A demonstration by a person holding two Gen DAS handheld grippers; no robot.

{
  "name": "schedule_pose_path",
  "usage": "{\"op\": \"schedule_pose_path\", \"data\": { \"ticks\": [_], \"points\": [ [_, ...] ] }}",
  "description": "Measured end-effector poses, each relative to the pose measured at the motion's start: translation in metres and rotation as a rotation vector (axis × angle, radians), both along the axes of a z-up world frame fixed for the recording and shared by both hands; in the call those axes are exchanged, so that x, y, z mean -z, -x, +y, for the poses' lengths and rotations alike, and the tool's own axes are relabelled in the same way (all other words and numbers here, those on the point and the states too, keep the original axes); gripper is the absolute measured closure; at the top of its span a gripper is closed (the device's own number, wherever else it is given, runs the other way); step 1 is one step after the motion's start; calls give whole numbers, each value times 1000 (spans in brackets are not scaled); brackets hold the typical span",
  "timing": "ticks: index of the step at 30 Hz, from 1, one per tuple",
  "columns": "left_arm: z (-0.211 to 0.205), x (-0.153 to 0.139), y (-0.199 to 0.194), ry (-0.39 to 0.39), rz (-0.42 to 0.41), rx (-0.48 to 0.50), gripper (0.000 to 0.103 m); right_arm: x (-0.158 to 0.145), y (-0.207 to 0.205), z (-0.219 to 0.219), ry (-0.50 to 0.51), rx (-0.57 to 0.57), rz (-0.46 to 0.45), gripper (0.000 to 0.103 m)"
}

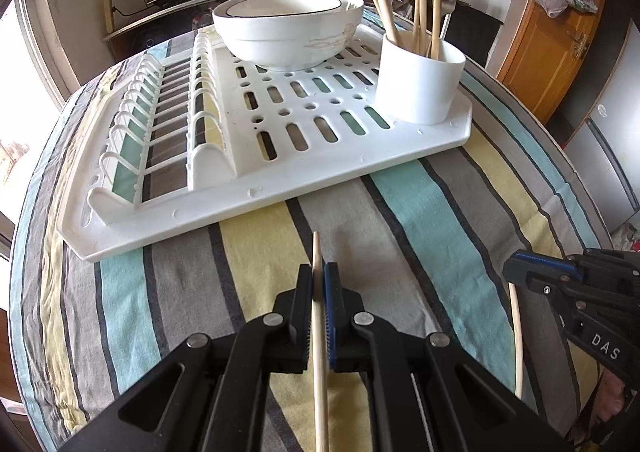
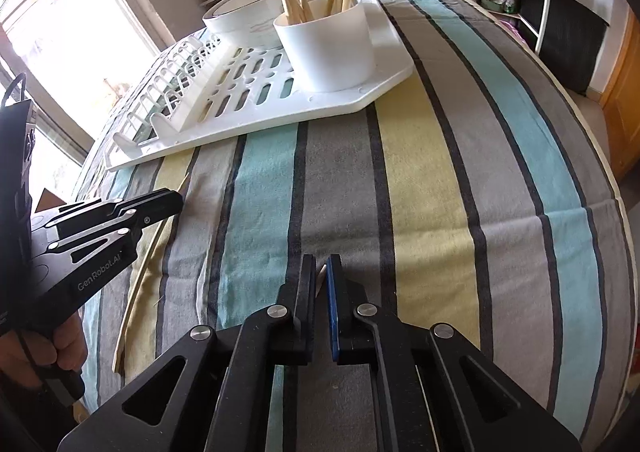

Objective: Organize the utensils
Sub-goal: 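Close the right tool on a wooden chopstick and lift it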

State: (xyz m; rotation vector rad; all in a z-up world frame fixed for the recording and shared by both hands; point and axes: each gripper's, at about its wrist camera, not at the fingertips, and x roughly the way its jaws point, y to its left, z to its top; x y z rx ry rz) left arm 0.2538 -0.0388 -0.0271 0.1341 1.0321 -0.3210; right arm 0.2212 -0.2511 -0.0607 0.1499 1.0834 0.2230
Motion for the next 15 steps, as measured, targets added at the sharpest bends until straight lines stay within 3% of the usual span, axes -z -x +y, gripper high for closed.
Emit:
{"op": "schedule_pose_path", "data": {
  "ticks": [9,12,15],
  "points": [
    [16,-21,1,67,-46,-15,97,-11,-4,2,-54,-63,-51,100],
    [18,-28,0,83,-63,-17,97,-21,-3,2,-31,-65,-83,100],
    [17,-32,1,87,-70,-15,97,-19,-7,-5,-14,-14,-36,100]
  ]
}}
